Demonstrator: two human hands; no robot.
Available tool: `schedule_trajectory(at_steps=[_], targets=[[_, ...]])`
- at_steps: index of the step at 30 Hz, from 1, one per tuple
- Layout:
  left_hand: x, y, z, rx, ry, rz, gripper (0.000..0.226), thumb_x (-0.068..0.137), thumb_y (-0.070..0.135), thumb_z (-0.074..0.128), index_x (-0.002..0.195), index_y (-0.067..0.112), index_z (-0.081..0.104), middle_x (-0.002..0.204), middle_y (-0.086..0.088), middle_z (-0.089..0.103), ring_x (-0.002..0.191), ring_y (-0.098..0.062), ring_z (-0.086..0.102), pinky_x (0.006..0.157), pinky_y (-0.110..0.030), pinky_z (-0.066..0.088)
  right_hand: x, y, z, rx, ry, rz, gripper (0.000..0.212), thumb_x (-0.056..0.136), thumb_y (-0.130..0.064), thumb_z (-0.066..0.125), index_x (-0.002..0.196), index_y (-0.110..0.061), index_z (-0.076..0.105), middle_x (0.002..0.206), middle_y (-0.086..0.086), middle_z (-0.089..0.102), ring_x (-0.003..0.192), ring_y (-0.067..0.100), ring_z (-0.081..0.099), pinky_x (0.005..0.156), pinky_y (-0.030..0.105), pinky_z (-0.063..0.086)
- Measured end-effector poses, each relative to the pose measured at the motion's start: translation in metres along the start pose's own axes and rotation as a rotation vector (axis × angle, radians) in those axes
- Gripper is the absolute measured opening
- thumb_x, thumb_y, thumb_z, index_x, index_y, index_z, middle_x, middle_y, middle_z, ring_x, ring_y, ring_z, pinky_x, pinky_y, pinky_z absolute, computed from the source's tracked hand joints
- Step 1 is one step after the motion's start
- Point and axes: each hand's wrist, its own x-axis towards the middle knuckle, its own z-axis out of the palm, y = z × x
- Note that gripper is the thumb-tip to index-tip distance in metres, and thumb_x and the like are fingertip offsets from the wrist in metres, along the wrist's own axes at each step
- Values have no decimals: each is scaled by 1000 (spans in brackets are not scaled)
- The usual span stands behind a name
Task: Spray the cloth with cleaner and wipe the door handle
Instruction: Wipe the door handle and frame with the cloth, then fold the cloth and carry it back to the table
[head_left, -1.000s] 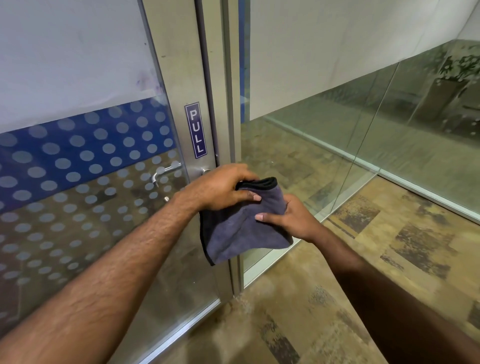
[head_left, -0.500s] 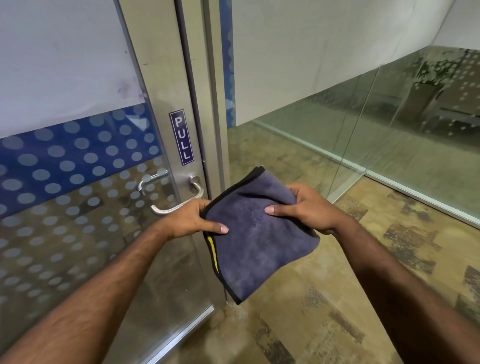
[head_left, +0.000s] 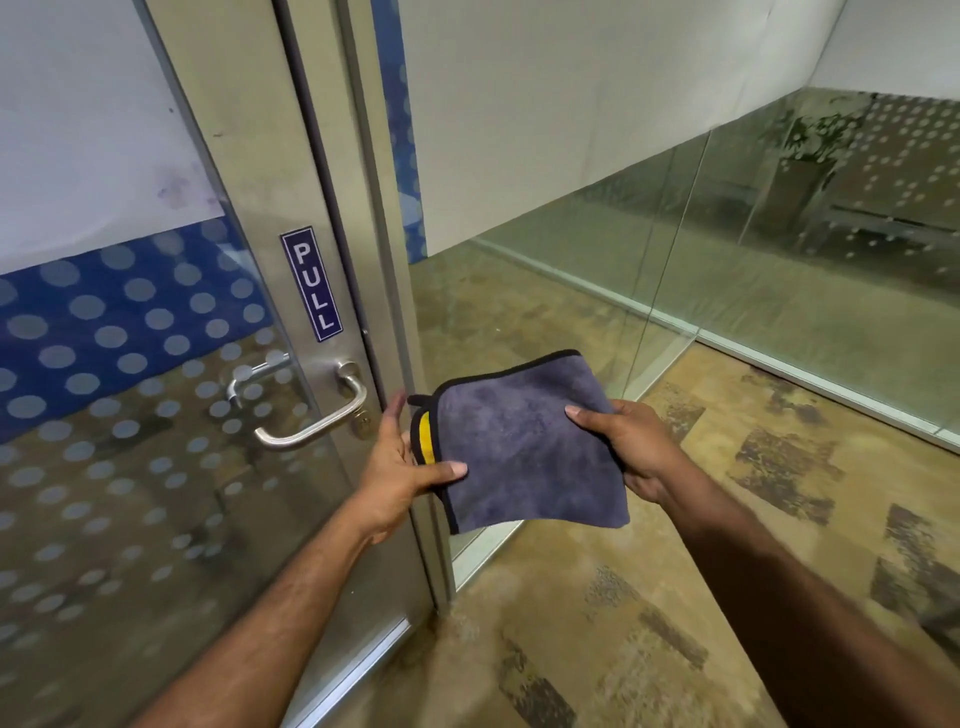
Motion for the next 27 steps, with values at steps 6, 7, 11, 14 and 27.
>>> schedule_trajectory(at_steps=[6, 7, 11, 14, 27], targets=[[16, -8, 19, 57, 259, 25, 98, 72, -12, 80, 144, 25, 25, 80, -7, 79, 71, -18, 74, 67, -36, 60, 8, 13, -21, -107, 234, -65, 57, 72, -18, 88, 116, -12, 53, 99, 14, 71, 86, 24, 73, 67, 32, 57], [18, -9, 23, 71, 267, 26, 89, 73, -10, 81, 138, 24, 30, 80, -7, 79, 70, -19, 74, 68, -36, 59, 9, 15, -26, -100, 229, -77, 60, 73, -16, 87, 119, -15, 49, 98, 13, 71, 87, 23, 73, 68, 31, 57], [24, -11, 35, 86, 247, 31, 51, 76, -6, 80, 114, 19, 56, 79, -6, 77, 68, -18, 71, 61, -30, 57, 10, 19, -51, -33, -65, -92, 68, 66, 6, 83, 123, -10, 50, 101, 16, 76, 93, 28, 74, 75, 38, 61], [29, -14, 41, 161, 235, 65, 26, 79, -3, 78, 92, 19, 73, 83, 1, 74, 77, -14, 65, 63, -20, 54, 13, 21, -66, -181, -163, -167, 76, 61, 21, 80, 124, -11, 54, 122, 15, 67, 111, 27, 69, 92, 45, 58], [39, -29, 104, 859, 131, 403, 49, 66, 14, 87, 112, 28, 75, 98, 26, 67, 100, -9, 66, 87, -7, 43, 38, 20, -126, -608, -31, -423, 48, 69, -1, 86, 110, -18, 70, 109, -2, 68, 102, 7, 65, 86, 21, 54]])
